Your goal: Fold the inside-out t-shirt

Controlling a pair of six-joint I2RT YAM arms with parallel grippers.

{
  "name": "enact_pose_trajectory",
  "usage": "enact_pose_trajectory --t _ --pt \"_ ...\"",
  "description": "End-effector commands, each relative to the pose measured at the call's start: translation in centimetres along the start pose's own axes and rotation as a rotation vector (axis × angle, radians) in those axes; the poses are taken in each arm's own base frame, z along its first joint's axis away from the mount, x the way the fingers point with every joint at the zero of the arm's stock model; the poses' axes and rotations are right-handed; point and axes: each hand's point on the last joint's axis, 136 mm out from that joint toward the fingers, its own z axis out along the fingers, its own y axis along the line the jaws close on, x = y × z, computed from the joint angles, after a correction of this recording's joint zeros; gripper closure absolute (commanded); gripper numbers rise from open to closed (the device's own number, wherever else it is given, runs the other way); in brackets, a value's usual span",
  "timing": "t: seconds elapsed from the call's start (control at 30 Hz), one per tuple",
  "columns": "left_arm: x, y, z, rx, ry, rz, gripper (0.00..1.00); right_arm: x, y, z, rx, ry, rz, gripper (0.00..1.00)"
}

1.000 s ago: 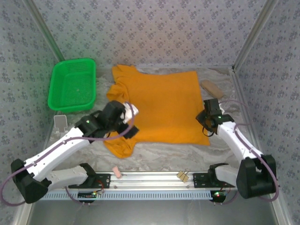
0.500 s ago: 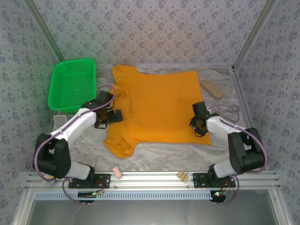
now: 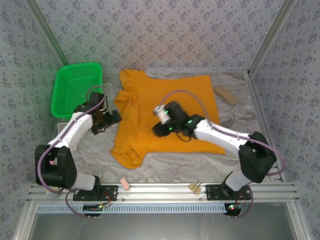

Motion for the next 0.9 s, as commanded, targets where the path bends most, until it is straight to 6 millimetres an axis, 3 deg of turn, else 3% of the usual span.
enact_pose_trajectory --t 0.0,0.1,0.2,0.27,0.4,0.53,0.67,0.87 --pt "0.2 -0.2 -1.4 0.023 0.007 -0.024 0.0 1.0 5.2 3.2 -0.14 0.041 -0.261 0.52" --pt "2.2 0.5 -1.0 0.022 0.066 -0.069 0.01 0.8 7.9 5.9 -0.127 0.07 -0.271 0.51" --pt "6.7 1.4 -0.2 0.042 0.193 -0.131 0.03 2.7 9.7 7.6 -0.127 0.159 -0.286 0.5" --pt "9.9 2.3 0.1 0.05 0.263 -0.156 0.04 4.5 10.1 8.4 -0.107 0.215 -0.288 0.5" --pt "13.0 4.8 0.3 0.023 0.269 -0.249 0.1 7.3 10.0 10.3 -0.038 0.31 -0.302 0.52" --pt "14.3 5.8 0.5 0.005 0.248 -0.245 0.27 7.5 9.8 10.7 -0.001 0.33 -0.291 0.66" --pt "15.5 5.9 1.5 -0.031 0.249 -0.212 0.4 7.4 9.7 10.2 0.006 0.317 -0.279 0.97" --pt "15.9 5.5 2.6 -0.068 0.217 -0.189 0.49 5.3 11.3 7.2 -0.121 0.191 -0.231 1.0"
